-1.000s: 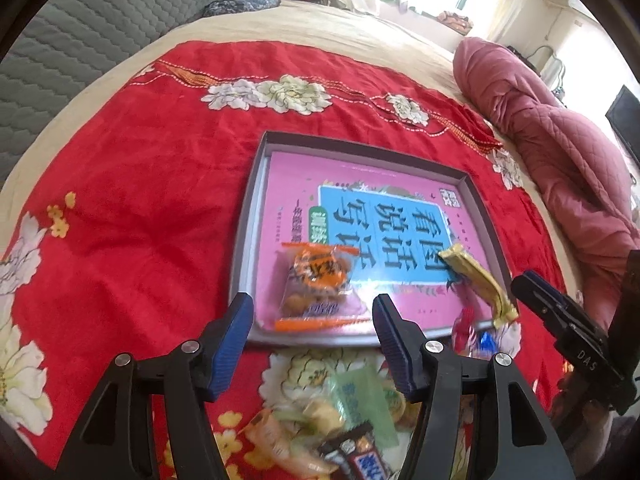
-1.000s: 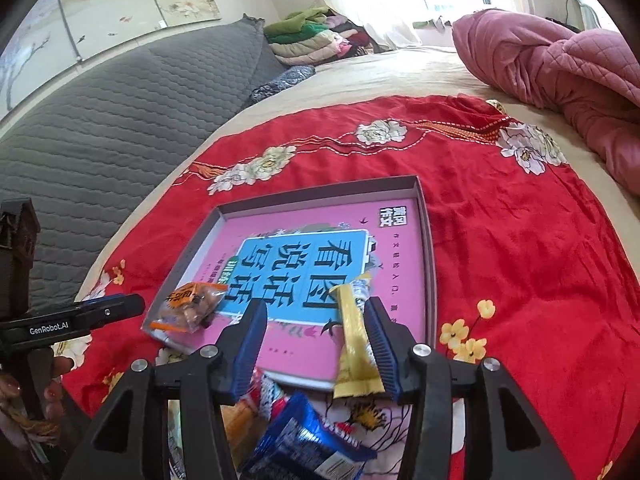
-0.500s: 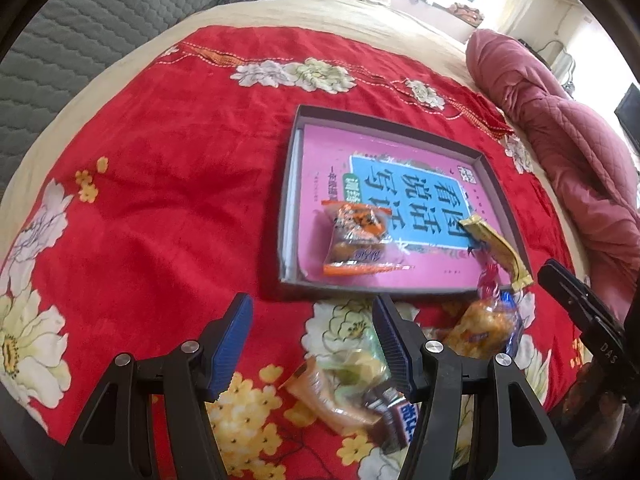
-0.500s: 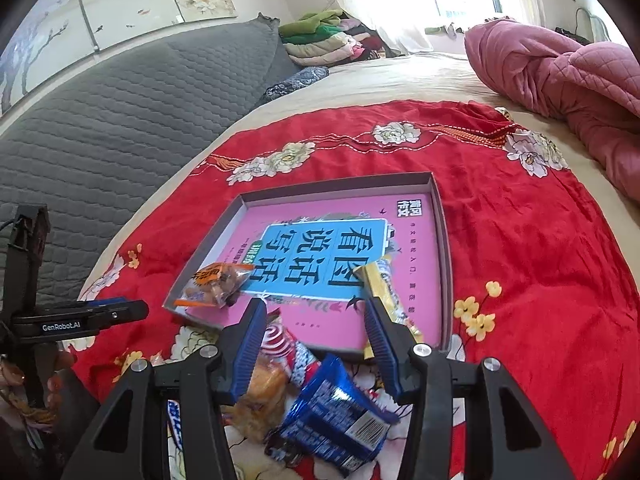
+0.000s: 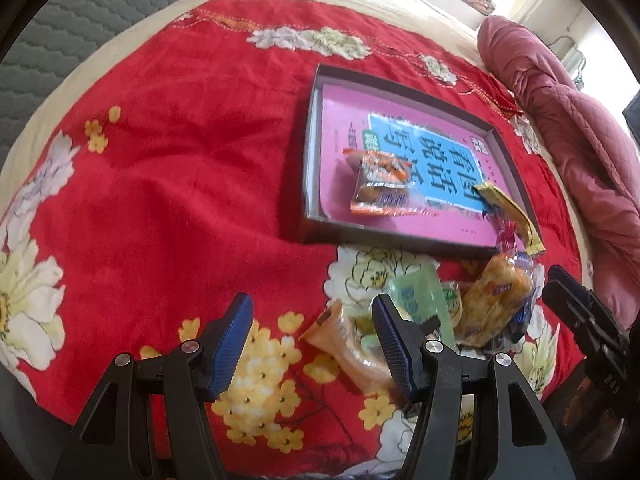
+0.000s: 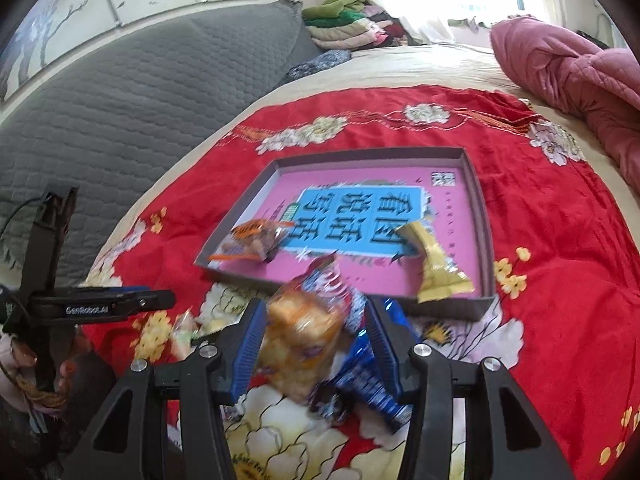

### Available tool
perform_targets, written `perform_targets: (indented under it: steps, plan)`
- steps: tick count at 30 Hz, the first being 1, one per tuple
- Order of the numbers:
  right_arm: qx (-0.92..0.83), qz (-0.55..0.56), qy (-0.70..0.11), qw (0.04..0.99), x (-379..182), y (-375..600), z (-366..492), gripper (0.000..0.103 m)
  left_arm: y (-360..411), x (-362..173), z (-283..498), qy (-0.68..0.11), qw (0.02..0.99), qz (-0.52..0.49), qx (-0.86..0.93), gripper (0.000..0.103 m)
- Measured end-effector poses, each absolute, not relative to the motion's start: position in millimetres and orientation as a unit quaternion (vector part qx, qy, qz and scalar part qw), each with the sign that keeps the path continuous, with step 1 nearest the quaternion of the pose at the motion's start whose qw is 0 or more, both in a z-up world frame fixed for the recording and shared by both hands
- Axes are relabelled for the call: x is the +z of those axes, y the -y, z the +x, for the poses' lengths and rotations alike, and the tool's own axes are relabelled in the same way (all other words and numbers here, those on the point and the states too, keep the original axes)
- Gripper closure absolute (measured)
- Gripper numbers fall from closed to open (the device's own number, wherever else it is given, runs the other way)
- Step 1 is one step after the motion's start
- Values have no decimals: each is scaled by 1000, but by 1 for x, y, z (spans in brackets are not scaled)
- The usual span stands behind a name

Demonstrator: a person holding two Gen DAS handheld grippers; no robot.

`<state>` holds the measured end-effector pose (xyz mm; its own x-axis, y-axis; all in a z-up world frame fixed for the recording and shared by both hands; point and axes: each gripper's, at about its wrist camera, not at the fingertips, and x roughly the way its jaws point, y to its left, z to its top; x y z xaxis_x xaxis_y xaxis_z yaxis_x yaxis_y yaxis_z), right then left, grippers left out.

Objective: Organize snacks
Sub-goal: 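Grasp clear puffed-snack bag with right tool while left tool grasps tan pastry bag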

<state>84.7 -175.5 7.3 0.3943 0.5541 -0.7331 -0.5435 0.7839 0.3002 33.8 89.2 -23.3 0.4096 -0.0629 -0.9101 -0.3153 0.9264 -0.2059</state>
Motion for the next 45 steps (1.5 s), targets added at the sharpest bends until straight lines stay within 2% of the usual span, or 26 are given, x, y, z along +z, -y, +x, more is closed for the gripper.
perform_targets:
  steps: [8, 22, 33, 35, 37, 45]
  plan:
    - [340, -23, -457, 822, 0, 162, 64, 52, -90, -44, 19, -565, 794, -212, 76, 39]
    - [313, -8, -494, 811, -21, 150, 74, 52, -97, -60, 16, -559, 781, -272, 63, 41]
    - [280, -28, -509, 814, -35, 135, 81, 50, -89, -69, 24, -562, 777, -277, 56, 41]
    - [281, -32, -508, 814, -38, 133, 82, 51, -90, -71, 25, -561, 777, -281, 56, 45]
    - [284, -25, -506, 814, -38, 135, 82, 51, -92, -73, 28, -560, 776, -285, 57, 55]
    - [299, 4, -501, 812, -34, 145, 82, 52, -103, -77, 27, -550, 768, -323, 49, 67]
